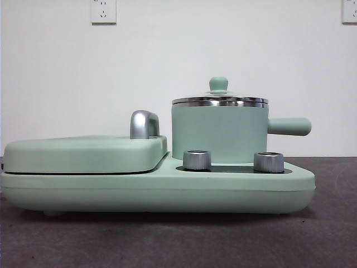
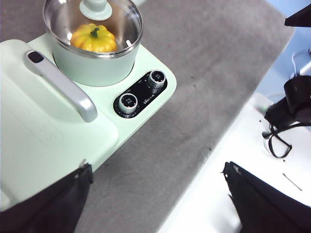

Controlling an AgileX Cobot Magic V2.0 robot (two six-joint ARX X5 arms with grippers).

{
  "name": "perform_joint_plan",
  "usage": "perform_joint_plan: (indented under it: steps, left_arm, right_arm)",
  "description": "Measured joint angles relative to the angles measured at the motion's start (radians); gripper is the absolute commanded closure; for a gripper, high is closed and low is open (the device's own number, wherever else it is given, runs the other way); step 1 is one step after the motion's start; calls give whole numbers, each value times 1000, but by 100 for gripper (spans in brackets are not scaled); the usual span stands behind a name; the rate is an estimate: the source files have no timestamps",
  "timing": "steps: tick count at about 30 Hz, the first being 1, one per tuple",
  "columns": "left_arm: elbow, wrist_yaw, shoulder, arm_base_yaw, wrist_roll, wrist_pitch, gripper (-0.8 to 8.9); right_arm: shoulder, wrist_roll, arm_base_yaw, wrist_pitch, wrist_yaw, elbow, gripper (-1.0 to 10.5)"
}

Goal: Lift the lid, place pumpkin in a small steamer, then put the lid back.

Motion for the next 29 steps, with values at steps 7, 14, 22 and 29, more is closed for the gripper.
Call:
perform_joint_plan:
  steps: [7,14,22,29]
  left_arm:
    - [-296,-27,-293,0,-145,219,378]
    - [-372,-152,-448,0,-209,196,839]
    - [-373,-162,-452,0,-220,180,789]
    - [-373,-162,-454,0,-220,180,789]
  right_arm:
    - [0,0,0,1,0,0,397]
    - [0,0,0,1,0,0,975]
    - [0,0,0,2,0,0,912]
    - [0,0,0,2,0,0,912]
